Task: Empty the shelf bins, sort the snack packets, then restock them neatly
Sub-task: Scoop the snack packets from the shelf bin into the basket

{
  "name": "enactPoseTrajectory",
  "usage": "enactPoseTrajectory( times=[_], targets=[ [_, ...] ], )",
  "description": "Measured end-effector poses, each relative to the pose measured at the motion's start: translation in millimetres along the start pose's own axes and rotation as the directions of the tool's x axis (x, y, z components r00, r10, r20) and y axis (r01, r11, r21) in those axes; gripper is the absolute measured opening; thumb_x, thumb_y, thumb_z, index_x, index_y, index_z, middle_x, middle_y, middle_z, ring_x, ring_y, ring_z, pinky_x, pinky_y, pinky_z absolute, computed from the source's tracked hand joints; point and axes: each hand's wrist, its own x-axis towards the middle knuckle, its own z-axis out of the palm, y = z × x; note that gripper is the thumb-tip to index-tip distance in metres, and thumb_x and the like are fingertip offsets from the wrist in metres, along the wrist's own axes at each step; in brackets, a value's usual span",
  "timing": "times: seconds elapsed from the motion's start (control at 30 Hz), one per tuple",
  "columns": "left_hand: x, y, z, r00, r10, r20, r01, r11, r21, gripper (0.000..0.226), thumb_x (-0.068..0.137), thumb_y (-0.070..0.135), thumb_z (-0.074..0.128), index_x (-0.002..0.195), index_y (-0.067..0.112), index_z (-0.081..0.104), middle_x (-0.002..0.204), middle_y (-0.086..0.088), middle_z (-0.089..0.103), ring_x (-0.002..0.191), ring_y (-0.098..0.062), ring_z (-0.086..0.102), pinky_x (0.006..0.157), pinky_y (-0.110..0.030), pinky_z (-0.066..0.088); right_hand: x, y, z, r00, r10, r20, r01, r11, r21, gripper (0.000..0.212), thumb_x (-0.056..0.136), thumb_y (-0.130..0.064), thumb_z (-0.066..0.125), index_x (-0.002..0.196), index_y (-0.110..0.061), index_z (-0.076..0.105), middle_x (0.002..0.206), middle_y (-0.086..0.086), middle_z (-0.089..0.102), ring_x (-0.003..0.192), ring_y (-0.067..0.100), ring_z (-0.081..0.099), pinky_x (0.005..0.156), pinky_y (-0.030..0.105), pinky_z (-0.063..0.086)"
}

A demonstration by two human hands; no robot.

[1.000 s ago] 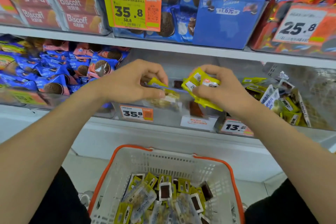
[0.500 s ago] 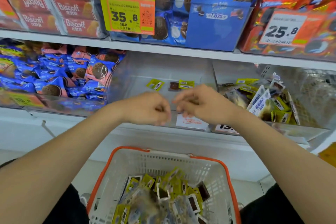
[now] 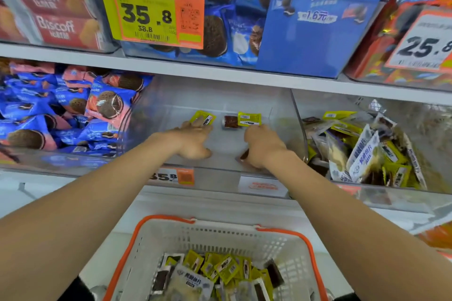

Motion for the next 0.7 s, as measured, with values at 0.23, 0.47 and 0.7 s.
enactPoseTrajectory(
  times=[0.23,0.47,0.7],
  targets=[
    [24.5,-13.8,0.6,0.999,0.018,-0.035,-0.018,1.000,0.014,0.085,0.095,0.046,0.063,0.164,0.024,0.021,0.172,-0.004,0.018,0.156,-0.036,0.023,0.121,-0.051,0.030,42.3,-2.9,4.3,0.993,0.086,-0.075,-0.066,0.968,0.242,0.018,0.090,-0.008,0.063,0.108,-0.008,0.060,0.131,0.021,0.055,0.111,0.040,0.061,0.094,0.035,0.050],
    [21.2,-20.7,2.4,0.966,0.108,-0.233,-0.128,0.989,-0.075,0.042,0.081,0.031,0.085,0.119,0.021,0.072,0.119,-0.006,0.051,0.112,-0.030,0.058,0.098,-0.032,0.048,81.0,-10.7,1.5,0.997,0.071,0.042,-0.077,0.984,0.158,0.051,0.094,-0.036,0.055,0.143,-0.039,0.042,0.143,0.009,0.037,0.131,0.039,0.034,0.107,0.051,0.041],
    [12.3,-8.6,1.1,0.965,0.020,-0.261,-0.059,0.988,-0.144,0.040,0.080,0.016,0.080,0.116,0.030,0.070,0.125,-0.006,0.061,0.121,-0.030,0.053,0.087,-0.030,0.047,85.2,-13.9,9.1,0.996,-0.061,0.060,0.056,0.995,0.083,0.064,0.096,-0.051,0.064,0.153,-0.033,0.041,0.142,0.008,0.040,0.131,0.040,0.036,0.108,0.055,0.042]
  ],
)
